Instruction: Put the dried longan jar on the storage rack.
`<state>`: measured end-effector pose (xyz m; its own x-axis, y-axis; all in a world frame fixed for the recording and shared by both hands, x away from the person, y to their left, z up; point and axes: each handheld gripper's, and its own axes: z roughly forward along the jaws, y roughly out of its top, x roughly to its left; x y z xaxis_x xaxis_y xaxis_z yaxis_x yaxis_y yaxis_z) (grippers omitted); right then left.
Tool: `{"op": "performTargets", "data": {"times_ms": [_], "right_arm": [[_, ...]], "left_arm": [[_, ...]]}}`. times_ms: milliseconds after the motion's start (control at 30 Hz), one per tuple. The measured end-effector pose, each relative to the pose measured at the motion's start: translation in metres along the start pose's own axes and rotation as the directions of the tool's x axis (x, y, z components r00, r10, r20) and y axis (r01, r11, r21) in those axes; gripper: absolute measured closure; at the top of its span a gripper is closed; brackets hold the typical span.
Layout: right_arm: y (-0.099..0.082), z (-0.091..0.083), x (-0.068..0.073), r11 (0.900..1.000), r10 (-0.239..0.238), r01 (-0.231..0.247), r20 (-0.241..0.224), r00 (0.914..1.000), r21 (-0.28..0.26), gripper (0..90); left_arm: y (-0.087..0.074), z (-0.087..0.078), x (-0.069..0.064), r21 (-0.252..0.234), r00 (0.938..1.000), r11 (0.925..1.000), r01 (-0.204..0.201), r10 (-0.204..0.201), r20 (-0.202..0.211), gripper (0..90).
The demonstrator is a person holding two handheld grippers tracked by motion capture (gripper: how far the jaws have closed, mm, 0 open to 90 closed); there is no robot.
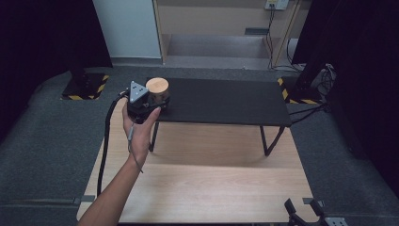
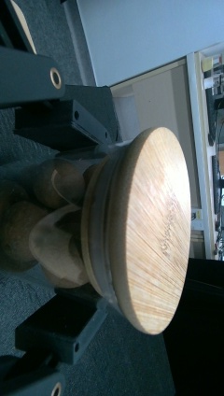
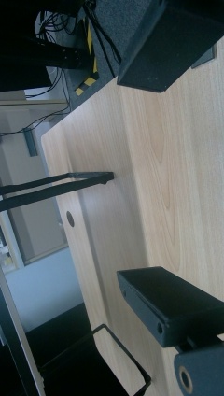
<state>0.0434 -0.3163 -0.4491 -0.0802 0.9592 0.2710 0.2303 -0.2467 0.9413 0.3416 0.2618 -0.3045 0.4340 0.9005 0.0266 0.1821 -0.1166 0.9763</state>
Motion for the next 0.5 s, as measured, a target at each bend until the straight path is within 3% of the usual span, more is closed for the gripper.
{"op": "performTargets", "data": {"times_ms": [500], "right_arm": [[0.0004, -0.0005, 0.0007, 1.0, -0.002, 0.002, 0.0, 1.0, -0.002, 6.9]], "left_arm": [[-0.0004, 0.0021, 0.001, 0.002, 1.0, 1.0, -0.001, 0.001, -0.001, 23.7]]}}
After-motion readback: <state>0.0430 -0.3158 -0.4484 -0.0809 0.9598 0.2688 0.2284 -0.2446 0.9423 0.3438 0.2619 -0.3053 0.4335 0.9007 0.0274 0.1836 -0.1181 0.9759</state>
